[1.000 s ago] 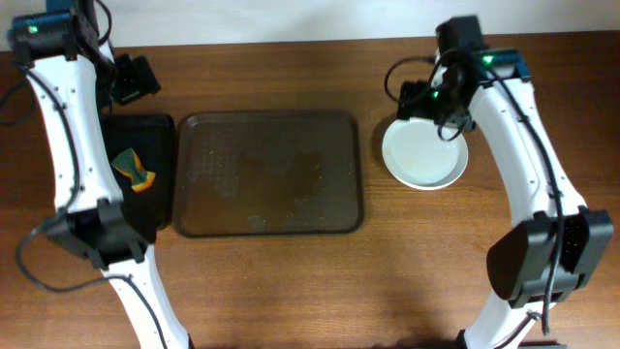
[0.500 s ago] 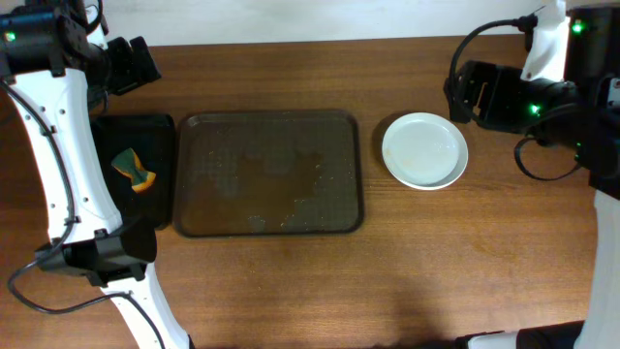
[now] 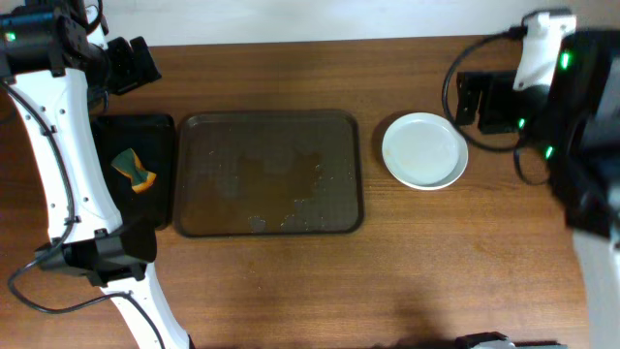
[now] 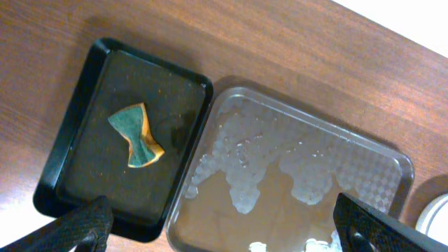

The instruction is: Clean dirty plates on tray and stack at the side

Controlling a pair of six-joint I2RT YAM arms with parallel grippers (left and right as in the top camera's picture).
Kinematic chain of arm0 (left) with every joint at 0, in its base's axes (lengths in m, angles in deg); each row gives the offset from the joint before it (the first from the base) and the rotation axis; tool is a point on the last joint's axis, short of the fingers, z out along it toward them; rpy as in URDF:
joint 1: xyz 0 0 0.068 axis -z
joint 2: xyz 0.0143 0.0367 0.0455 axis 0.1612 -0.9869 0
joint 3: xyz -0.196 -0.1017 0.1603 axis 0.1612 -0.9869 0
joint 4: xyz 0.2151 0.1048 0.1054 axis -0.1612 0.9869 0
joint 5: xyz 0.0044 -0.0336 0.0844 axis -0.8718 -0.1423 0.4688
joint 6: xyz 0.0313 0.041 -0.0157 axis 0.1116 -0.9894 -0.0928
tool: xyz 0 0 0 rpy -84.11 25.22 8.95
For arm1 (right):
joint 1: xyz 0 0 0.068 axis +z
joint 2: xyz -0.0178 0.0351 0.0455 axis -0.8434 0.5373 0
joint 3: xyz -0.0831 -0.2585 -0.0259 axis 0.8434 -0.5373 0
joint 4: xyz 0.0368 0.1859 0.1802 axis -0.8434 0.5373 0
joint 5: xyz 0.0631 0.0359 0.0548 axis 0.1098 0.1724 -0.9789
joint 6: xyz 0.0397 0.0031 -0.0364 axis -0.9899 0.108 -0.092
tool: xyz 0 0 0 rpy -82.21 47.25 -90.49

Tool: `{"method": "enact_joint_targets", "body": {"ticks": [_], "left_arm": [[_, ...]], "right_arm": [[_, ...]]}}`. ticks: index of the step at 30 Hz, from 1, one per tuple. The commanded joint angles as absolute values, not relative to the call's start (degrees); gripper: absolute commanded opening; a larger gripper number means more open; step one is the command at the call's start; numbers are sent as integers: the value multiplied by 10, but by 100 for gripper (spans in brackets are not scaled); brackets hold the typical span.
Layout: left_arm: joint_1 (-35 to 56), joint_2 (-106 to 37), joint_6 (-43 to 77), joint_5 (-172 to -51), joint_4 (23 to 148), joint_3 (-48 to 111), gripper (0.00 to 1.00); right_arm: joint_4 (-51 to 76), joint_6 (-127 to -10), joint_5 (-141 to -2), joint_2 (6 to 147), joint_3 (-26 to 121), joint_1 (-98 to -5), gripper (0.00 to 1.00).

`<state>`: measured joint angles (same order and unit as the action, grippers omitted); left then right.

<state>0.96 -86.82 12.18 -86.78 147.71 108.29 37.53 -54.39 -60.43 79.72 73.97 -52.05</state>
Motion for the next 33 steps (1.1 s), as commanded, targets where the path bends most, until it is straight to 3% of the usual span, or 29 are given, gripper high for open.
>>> {"method": "enact_joint_targets", "body": {"ticks": [1,8,15,22,25,33], "left_arm": [[7,-868,113,-872,1478,1085,99],[7,-868,113,-872,1478,1085,99],[7,-868,113,-872,1478,1085,99],[7,-868,113,-872,1478,1085,99],[7,-868,113,-872,1478,1085,99],[7,-868,113,-872,1478,1085,99]], "right_arm": [[258,-533,-600,696,557,-538,98],[-27,-541,-644,372,109,-579,98],[-181,-541,-643,123,-161,-579,98],[-213,-541,-643,58,-259,-579,98],[-156,-541,-643,58,-259,-579,98],[-155,-541,-643,58,-259,-579,98]]}}
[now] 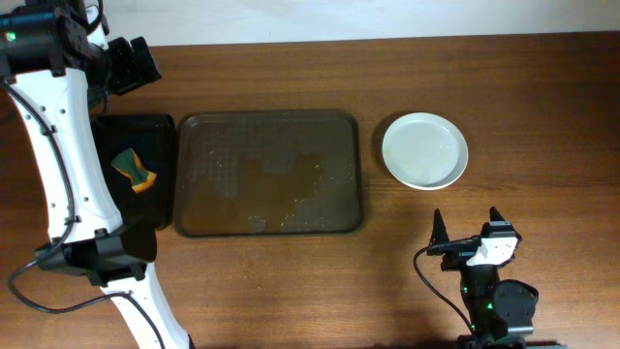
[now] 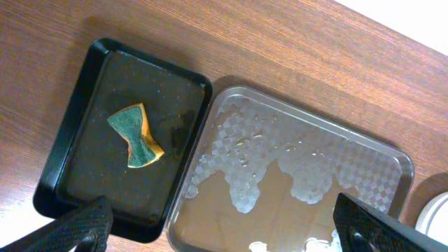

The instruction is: Clean dirty plates on tray and stack at the side

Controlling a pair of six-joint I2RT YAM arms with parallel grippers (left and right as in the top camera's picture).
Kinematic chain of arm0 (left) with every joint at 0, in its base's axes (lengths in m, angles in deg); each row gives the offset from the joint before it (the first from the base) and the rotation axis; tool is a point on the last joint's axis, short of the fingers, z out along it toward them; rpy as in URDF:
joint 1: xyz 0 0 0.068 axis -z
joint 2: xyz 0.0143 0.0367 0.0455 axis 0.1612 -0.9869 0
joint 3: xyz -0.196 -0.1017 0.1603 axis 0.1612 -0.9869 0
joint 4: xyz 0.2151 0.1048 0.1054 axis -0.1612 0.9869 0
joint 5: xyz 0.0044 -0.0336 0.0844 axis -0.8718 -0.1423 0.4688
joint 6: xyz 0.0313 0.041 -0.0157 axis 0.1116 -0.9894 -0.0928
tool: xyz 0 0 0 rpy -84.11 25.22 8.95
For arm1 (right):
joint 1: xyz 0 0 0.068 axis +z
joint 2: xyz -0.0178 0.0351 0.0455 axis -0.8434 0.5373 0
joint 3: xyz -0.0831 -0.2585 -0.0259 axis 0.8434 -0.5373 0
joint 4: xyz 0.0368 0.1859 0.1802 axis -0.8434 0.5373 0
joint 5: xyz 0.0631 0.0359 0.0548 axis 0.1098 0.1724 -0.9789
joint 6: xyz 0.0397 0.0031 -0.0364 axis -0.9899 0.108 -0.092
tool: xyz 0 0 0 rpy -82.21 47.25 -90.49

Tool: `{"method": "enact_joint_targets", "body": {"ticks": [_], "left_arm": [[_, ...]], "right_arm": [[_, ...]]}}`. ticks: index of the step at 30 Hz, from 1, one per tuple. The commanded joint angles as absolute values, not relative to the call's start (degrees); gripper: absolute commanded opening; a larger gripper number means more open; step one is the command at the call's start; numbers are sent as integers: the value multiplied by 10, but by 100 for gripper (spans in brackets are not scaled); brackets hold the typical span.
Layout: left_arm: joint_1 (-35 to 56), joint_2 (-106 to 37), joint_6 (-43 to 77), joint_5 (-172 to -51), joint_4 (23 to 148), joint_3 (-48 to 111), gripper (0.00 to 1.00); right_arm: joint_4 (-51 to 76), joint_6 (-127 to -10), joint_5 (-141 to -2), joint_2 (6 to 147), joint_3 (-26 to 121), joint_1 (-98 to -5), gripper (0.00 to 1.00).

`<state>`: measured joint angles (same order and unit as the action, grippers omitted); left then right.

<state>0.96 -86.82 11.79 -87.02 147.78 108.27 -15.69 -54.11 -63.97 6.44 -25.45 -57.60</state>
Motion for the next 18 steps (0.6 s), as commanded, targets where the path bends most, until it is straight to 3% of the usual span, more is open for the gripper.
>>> {"method": "enact_joint_targets", "body": {"ticks": [1,14,18], "left_arm": [[7,-868,113,-872,1478,1085,99],[5,-844,113,-866,1475,1085,99],[5,-723,112,-861,1352,974,99]], "right_arm": [[-155,-541,-643,58,-259,-579,98],[-155,-541,-643,58,-259,-579,98],[-155,-541,-643,58,-259,-579,99]]}}
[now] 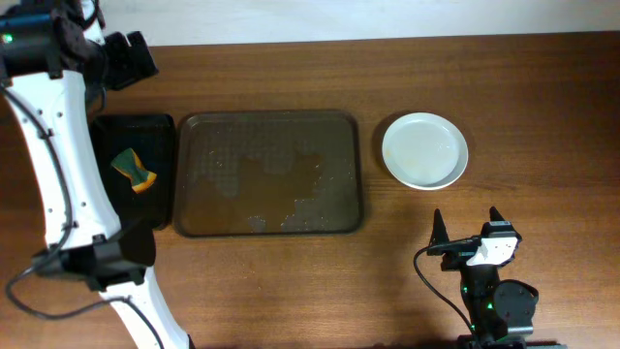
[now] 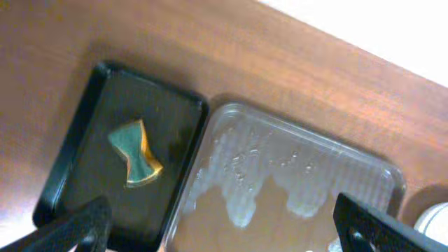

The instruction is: Clean dirty plates on tray and stack at the side

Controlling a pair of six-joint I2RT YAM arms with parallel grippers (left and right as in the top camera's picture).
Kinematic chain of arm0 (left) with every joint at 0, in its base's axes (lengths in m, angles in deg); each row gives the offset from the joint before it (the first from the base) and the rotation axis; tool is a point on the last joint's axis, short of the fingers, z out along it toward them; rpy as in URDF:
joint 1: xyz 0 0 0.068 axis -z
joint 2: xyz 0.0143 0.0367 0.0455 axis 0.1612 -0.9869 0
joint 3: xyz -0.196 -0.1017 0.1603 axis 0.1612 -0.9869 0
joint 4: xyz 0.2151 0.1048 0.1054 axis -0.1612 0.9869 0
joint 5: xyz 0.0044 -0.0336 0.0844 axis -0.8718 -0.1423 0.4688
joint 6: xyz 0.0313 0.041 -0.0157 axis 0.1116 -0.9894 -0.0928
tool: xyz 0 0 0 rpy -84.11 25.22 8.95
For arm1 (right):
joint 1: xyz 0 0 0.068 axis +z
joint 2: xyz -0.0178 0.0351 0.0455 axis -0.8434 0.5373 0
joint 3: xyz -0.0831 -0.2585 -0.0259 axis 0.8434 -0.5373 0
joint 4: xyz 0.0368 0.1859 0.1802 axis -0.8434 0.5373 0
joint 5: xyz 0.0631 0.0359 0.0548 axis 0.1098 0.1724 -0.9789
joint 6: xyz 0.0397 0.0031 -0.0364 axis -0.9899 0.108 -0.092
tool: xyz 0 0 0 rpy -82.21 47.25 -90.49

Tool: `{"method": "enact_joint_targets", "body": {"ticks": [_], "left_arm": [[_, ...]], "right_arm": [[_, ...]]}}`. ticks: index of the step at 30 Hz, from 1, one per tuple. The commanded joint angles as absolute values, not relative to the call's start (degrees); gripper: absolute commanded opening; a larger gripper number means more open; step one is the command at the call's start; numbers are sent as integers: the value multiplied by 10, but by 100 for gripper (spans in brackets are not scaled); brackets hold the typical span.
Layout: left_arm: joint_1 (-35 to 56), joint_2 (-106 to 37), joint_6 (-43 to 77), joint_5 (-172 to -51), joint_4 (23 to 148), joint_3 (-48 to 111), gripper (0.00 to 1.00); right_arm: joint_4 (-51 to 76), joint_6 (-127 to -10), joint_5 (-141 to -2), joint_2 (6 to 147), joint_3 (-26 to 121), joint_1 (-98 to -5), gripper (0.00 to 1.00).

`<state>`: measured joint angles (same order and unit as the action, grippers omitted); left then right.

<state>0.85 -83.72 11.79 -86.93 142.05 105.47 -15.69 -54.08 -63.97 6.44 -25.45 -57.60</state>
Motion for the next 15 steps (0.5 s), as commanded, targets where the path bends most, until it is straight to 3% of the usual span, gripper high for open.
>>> {"method": "enact_joint_targets", "body": {"ticks": [1,4,8,15], "left_arm": [[5,-678,109,-861,1304,911,99],[5,-498,34,-861,1098,622,99],[5,-303,-97,-861,942,322,99],[5,-37,-141,-861,708,-89,99]], "right_arm": [[-155,-541,-643,58,-259,-579,98],[-155,-541,-643,58,-259,-579,98],[-155,-541,-643,58,-259,-579,98],[-155,-541,-643,58,-259,-579,98]]}}
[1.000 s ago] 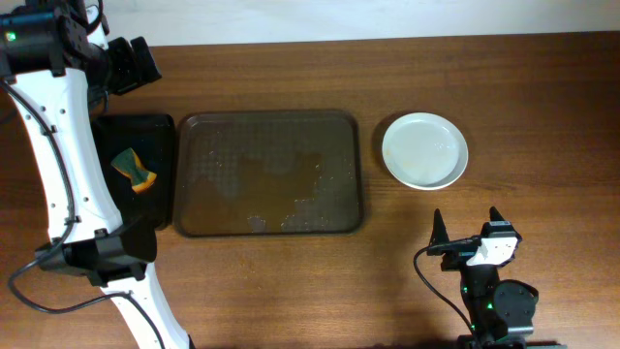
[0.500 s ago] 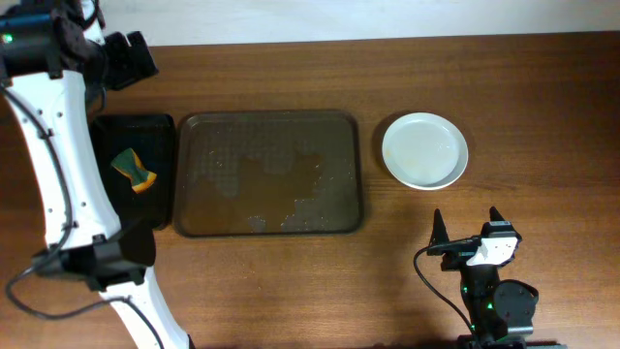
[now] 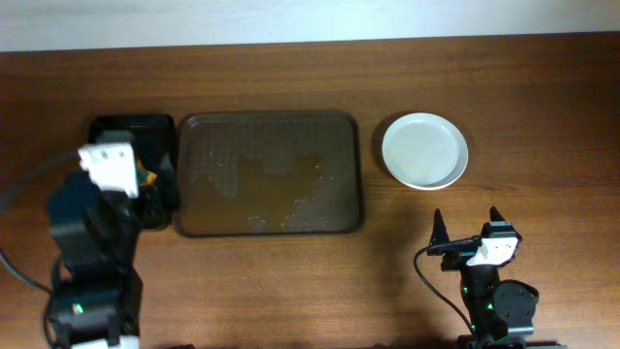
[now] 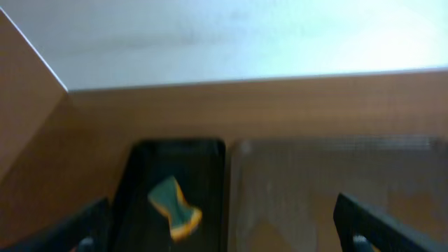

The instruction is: Clean dirty plates on tray and stack at the side

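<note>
A white plate (image 3: 424,150) rests on the table to the right of the grey tray (image 3: 269,173), which holds only wet streaks and foam. The green-and-yellow sponge (image 4: 175,206) lies in the small black tray (image 4: 143,182). My left gripper (image 4: 224,241) is open and empty, low at the front left, with the black tray and the grey tray (image 4: 336,189) ahead of it. In the overhead view the left arm (image 3: 97,223) covers part of the black tray (image 3: 131,128). My right gripper (image 3: 466,225) stands open and empty at the front right, well short of the plate.
A pale wall (image 4: 231,35) runs along the table's far edge. Bare wood lies between the grey tray and the plate, and along the front between the two arms.
My left arm was high over the back-left corner, its camera looking down on both trays. Now it is folded low at the front left, and that camera looks along the table at the wall. Nothing else moved.
At first my right arm was at the back right beside the plate, and my left arm was high over the black tray. Then the right arm was at the front right, open. Now the left arm is down at the front left. Plate, sponge and trays have stayed put.
</note>
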Controlling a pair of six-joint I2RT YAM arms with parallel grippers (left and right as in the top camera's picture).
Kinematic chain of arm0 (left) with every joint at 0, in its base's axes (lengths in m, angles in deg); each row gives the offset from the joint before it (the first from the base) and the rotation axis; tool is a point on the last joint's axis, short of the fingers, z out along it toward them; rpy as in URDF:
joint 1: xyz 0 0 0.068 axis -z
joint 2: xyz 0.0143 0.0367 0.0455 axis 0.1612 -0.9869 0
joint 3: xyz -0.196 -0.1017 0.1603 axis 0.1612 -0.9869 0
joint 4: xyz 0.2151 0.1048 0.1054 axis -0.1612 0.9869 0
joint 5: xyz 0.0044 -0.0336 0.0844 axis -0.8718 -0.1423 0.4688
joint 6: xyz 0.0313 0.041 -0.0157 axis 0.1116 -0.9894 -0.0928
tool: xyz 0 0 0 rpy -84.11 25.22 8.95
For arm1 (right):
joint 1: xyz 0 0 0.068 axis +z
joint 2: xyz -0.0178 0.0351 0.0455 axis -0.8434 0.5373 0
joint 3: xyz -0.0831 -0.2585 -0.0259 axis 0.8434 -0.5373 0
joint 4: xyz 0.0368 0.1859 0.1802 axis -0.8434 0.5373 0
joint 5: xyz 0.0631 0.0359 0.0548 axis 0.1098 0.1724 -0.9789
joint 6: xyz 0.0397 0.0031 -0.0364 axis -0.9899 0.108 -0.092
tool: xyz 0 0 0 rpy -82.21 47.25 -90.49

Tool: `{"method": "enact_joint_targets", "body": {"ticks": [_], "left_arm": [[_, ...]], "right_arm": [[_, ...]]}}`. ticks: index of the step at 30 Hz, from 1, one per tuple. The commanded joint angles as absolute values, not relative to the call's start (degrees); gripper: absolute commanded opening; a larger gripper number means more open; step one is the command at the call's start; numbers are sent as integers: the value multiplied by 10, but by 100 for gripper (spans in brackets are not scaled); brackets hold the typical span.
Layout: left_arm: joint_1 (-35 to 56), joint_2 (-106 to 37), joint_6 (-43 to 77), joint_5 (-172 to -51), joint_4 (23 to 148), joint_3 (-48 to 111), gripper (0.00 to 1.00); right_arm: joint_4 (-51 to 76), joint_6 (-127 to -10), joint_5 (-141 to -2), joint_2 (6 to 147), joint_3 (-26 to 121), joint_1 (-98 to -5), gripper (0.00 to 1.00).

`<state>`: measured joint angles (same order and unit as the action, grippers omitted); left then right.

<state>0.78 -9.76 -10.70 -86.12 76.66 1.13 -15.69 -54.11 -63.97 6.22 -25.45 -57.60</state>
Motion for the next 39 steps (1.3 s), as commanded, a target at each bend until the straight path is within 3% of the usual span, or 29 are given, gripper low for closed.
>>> {"method": "enact_joint_targets", "body": {"ticks": [1,8,17,20,23,39], "left_arm": [[6,-14,-141,-861,684,-126,99],[64,145,-238,-855,572,-305,99],[69,325,-241,-860,515,-448,99],[69,347,-250,-879,516,-465,99],[69,366,-340,-944,549,-479,99],[69,370,-339,-938,548,-479,99]], "right_arm": [[-155,-541,-643,58,-259,-579,99],[-155,-541,-643,58,-259,-579,98],[-155,-541,-643,58,-259,-579,98],[-155,-541,-643,58,-259,-579,98],[-155,-541,-643,58,-259,-579,98],[-155,-541,-643,58,-259,-579,98]]}}
